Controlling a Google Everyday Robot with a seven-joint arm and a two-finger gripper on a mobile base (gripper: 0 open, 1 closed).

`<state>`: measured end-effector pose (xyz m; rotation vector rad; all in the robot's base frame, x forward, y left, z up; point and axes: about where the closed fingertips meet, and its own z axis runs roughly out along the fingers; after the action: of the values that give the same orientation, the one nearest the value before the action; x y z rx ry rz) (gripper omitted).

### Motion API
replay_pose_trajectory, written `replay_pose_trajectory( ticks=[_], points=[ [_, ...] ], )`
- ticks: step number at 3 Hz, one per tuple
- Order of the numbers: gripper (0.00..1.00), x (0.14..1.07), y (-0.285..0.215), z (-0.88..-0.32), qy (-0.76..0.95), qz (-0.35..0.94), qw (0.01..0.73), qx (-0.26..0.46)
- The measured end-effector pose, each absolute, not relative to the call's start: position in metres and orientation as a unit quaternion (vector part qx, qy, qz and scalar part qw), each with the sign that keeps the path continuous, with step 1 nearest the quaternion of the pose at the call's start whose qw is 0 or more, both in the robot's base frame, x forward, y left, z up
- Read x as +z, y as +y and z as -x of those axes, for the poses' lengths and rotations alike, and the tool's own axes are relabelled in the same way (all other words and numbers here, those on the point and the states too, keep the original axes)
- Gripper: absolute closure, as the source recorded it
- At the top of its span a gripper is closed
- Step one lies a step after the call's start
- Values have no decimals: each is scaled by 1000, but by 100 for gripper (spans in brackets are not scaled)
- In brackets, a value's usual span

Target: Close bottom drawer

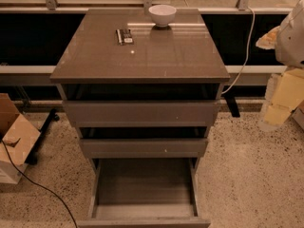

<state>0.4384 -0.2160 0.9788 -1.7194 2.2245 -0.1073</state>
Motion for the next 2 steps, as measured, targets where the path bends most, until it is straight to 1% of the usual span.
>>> replay_pose_trajectory(
  ticks=[1, 2],
  points=[
    [0, 979, -216, -438, 780, 603, 163, -38],
    [15, 981, -215, -438, 779, 603, 167, -40]
  ],
)
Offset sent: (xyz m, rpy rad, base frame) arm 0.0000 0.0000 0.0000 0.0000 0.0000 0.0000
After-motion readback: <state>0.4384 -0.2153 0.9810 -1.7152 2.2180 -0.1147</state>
